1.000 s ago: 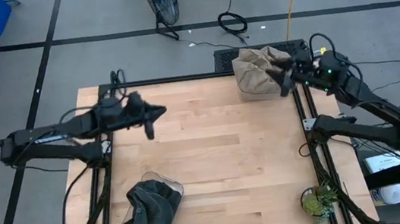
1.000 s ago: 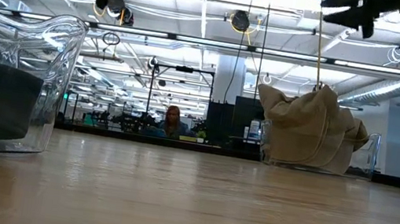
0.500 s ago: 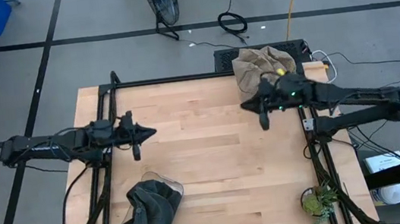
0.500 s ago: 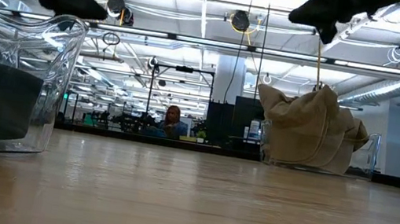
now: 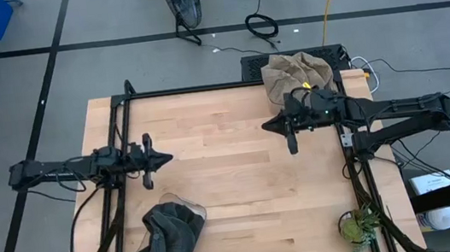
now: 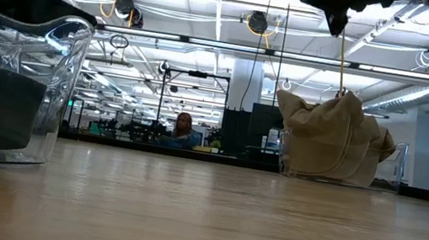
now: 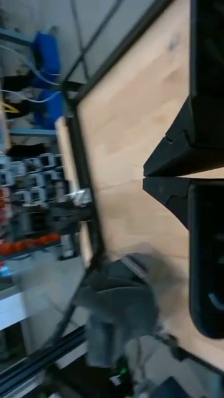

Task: Pick & Place hat
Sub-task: Return to Home Position

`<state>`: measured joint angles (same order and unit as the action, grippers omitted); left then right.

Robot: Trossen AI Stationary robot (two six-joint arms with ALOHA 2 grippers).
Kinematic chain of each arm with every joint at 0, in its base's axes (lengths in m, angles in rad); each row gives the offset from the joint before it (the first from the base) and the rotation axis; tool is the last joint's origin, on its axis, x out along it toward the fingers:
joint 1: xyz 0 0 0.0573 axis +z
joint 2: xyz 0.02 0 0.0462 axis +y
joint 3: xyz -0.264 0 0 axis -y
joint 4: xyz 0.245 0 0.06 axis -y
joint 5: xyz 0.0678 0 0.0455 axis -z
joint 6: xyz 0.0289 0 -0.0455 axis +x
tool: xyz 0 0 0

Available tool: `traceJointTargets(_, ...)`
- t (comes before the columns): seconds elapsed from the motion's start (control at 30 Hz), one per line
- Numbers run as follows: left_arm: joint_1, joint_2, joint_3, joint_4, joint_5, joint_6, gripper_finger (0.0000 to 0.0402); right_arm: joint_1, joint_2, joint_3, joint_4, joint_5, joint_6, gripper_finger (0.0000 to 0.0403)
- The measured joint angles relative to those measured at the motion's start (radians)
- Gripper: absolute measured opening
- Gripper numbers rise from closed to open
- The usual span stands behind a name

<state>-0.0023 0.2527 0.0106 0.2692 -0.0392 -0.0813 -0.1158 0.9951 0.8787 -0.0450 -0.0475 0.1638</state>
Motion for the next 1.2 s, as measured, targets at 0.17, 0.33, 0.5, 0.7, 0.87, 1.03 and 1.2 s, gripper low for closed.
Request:
traceJointTargets(0.17,0.0,-0.035,0.002,-0.041,0.015,0.095,0.0003,0.0,0.0,0.0,0.041,0.047,0.003,0.0003)
traceJointTargets(0.33,0.001,-0.077,0.001,-0.114,0.015,0.081,0.0003,0.0,0.0,0.0,0.041,0.08,0.007,0.0004)
traceJointTargets(0.5,0.004,-0.153,0.001,-0.204,0.003,0.079,0.0002,0.0,0.0,0.0,0.041,0.079,0.007,0.0004)
traceJointTargets(0.7,0.004,-0.243,0.004,-0.254,0.025,0.082,0.0005,0.0,0.0,0.0,0.041,0.078,0.007,0.0004)
traceJointTargets(0.87,0.005,-0.248,0.004,-0.258,0.029,0.093,0.0007,0.0,0.0,0.0,0.037,0.077,0.007,0.0004)
traceJointTargets(1.03,0.004,-0.248,0.004,-0.26,0.031,0.095,0.0003,0.0,0.0,0.0,-0.018,0.072,-0.007,0.0004)
traceJointTargets(1.2,0.004,-0.246,0.004,-0.263,0.018,0.079,0.0025,0.018,-0.017,-0.029,-0.095,0.042,-0.056,0.0001)
